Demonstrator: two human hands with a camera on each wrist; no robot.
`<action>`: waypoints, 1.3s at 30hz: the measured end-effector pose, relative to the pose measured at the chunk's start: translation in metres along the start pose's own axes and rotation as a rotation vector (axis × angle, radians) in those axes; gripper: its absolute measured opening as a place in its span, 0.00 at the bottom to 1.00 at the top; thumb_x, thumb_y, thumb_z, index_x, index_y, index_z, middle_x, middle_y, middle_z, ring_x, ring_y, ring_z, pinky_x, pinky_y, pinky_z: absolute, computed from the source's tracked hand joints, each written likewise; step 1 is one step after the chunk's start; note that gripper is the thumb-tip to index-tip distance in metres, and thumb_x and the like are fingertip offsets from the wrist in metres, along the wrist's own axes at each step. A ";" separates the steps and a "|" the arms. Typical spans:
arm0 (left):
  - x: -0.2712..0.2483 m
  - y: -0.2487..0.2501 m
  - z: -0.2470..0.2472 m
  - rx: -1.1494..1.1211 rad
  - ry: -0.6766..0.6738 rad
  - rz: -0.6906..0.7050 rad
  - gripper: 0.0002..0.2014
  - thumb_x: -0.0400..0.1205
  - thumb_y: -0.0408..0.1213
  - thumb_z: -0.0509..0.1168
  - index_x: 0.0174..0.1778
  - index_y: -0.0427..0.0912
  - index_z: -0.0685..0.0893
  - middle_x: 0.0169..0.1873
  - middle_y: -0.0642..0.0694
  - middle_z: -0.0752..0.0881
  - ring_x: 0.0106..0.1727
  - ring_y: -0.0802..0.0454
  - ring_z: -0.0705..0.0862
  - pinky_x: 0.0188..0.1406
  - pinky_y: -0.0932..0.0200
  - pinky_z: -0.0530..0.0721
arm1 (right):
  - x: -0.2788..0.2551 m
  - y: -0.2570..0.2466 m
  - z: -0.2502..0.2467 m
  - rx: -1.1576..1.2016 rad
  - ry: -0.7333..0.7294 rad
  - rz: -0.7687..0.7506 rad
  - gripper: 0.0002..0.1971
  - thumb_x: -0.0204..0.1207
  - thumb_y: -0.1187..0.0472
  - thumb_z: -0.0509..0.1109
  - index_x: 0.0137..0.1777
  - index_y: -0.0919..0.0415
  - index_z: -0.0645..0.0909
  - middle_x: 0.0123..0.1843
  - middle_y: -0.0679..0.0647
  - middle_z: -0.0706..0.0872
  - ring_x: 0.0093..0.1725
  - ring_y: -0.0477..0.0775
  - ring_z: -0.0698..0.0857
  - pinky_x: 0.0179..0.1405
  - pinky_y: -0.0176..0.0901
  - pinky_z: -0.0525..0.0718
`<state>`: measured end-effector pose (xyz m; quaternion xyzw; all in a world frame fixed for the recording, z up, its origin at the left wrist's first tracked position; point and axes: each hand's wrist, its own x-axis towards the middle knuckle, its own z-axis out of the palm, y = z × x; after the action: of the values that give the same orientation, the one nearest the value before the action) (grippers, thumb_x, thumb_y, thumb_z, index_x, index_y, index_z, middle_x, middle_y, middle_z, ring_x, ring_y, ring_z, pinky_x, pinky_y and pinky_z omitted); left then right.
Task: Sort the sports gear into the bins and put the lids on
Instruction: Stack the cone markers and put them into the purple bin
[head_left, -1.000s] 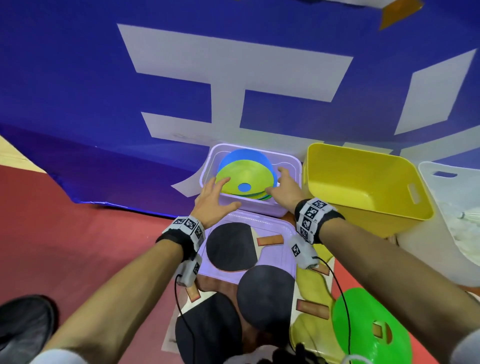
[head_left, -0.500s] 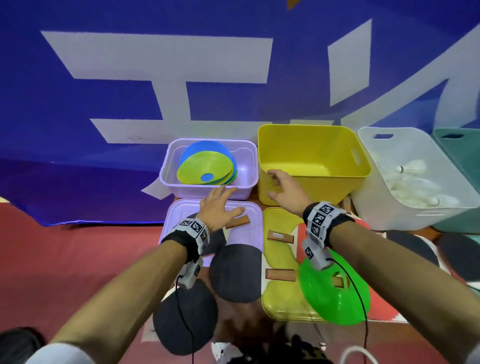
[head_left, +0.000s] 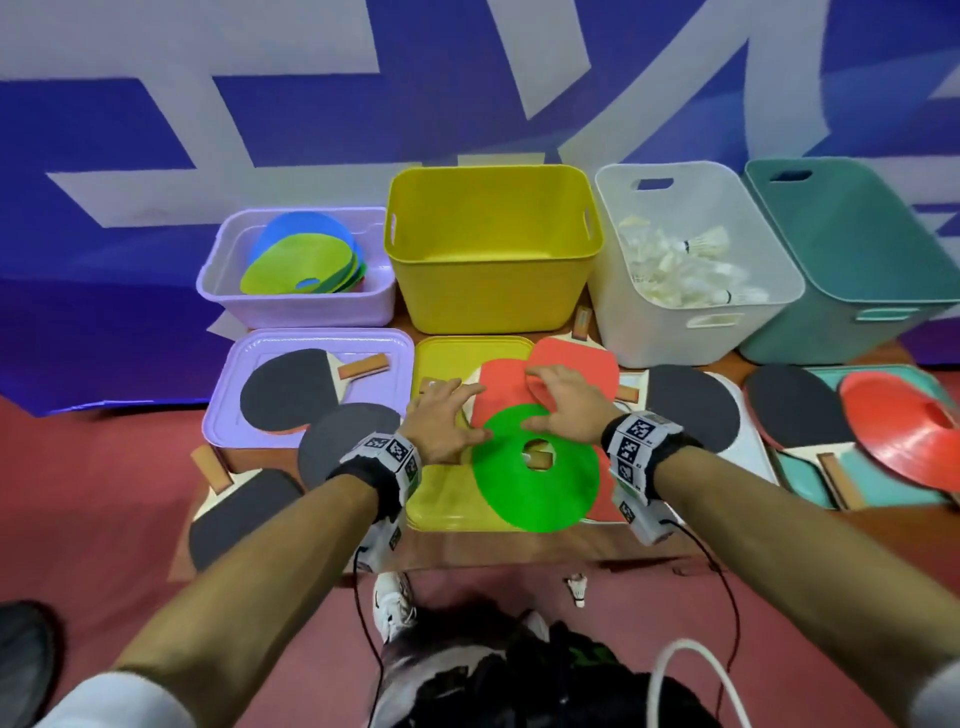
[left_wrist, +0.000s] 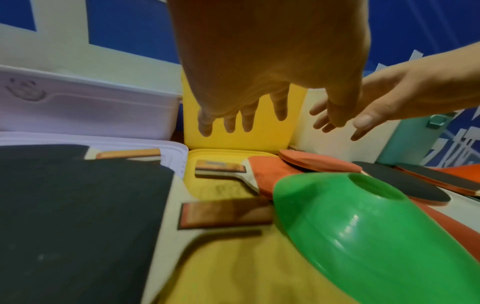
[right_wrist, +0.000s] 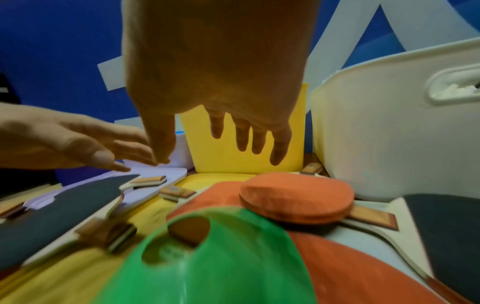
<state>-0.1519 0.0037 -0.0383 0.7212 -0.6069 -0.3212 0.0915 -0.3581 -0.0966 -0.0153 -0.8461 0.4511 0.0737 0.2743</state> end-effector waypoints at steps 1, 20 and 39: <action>-0.001 0.003 0.010 0.007 -0.013 0.000 0.48 0.62 0.73 0.59 0.81 0.62 0.64 0.84 0.46 0.60 0.84 0.46 0.56 0.81 0.38 0.57 | -0.008 0.008 0.008 -0.018 -0.036 -0.007 0.46 0.70 0.36 0.74 0.83 0.49 0.57 0.81 0.56 0.64 0.79 0.61 0.64 0.74 0.67 0.69; -0.012 0.001 0.067 0.198 -0.184 -0.074 0.43 0.76 0.65 0.66 0.84 0.63 0.53 0.86 0.49 0.55 0.85 0.43 0.52 0.81 0.32 0.45 | -0.044 0.037 0.075 -0.124 -0.231 0.003 0.68 0.61 0.35 0.80 0.83 0.42 0.28 0.86 0.56 0.28 0.85 0.61 0.34 0.78 0.76 0.55; -0.016 -0.004 0.062 0.084 -0.226 -0.043 0.46 0.75 0.61 0.70 0.84 0.64 0.50 0.86 0.51 0.55 0.86 0.42 0.50 0.81 0.34 0.41 | -0.033 0.034 0.077 -0.245 -0.183 0.002 0.60 0.68 0.35 0.76 0.85 0.41 0.33 0.88 0.55 0.39 0.86 0.64 0.45 0.76 0.73 0.64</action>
<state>-0.1848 0.0360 -0.0830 0.6964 -0.6108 -0.3765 -0.0149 -0.3946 -0.0469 -0.0810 -0.8625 0.4126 0.2053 0.2090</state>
